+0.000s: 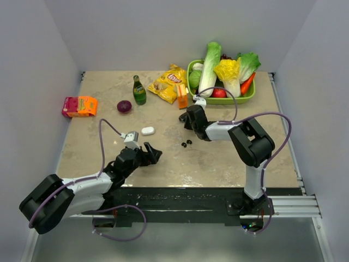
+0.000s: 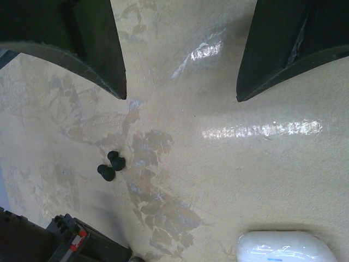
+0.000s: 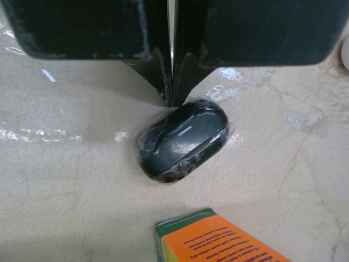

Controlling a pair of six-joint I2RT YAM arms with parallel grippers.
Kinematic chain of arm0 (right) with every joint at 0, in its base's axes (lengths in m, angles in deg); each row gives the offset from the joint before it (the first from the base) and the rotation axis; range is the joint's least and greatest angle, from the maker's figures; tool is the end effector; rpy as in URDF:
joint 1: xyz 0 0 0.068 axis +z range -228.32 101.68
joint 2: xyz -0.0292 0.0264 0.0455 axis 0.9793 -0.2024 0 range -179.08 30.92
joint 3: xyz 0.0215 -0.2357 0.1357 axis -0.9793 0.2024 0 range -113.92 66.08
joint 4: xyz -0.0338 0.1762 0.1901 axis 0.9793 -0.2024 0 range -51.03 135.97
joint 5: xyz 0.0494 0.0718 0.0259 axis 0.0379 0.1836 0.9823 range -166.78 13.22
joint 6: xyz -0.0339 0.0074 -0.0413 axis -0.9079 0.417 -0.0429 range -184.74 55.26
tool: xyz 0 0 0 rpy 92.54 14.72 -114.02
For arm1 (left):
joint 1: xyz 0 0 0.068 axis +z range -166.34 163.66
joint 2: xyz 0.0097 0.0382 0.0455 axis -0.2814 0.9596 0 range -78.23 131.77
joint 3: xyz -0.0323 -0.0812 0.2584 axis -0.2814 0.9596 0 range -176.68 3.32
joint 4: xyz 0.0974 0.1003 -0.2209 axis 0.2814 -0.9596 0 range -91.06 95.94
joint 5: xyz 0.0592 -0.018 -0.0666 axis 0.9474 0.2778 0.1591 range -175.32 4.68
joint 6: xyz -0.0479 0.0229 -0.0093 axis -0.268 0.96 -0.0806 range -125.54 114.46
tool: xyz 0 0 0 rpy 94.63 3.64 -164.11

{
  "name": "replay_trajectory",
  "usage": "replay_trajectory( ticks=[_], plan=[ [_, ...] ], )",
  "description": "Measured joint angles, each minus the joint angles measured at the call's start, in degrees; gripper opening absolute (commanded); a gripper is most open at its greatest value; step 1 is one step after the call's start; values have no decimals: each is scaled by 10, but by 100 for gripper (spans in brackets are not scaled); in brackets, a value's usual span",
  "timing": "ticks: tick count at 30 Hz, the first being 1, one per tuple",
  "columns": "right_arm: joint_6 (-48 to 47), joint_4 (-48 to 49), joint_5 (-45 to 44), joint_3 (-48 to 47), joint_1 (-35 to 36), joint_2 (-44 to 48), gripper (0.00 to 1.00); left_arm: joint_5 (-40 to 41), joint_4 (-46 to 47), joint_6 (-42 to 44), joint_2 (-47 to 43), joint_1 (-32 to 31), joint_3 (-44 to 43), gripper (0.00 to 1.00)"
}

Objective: Insert the wireless bluetooth earbuds into the charging case
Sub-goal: Move the charging case to the center of the board.

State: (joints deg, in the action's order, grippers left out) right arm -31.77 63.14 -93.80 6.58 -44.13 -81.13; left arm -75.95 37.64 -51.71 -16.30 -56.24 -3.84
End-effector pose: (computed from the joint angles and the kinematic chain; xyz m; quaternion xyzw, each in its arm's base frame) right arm 0.3398 0.2184 0.1376 0.0585 0.8794 0.1415 0.4508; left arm 0.1468 -0.1152 0.1382 -0.0905 0.8277 -0.3253 0.4482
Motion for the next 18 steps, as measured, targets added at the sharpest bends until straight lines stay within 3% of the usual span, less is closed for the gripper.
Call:
replay_trajectory(
  ticks=[13, 16, 18],
  plan=[
    [0, -12, 16, -58, 10, -39, 0, -1, 3, -2, -2, 0, 5, 85],
    [0, -15, 18, -64, 10, -42, 7, -1, 3, -2, -2, 0, 5, 88],
    [0, -17, 22, -60, 10, -37, 21, 1, -1, -2, -2, 0, 5, 92]
  ],
)
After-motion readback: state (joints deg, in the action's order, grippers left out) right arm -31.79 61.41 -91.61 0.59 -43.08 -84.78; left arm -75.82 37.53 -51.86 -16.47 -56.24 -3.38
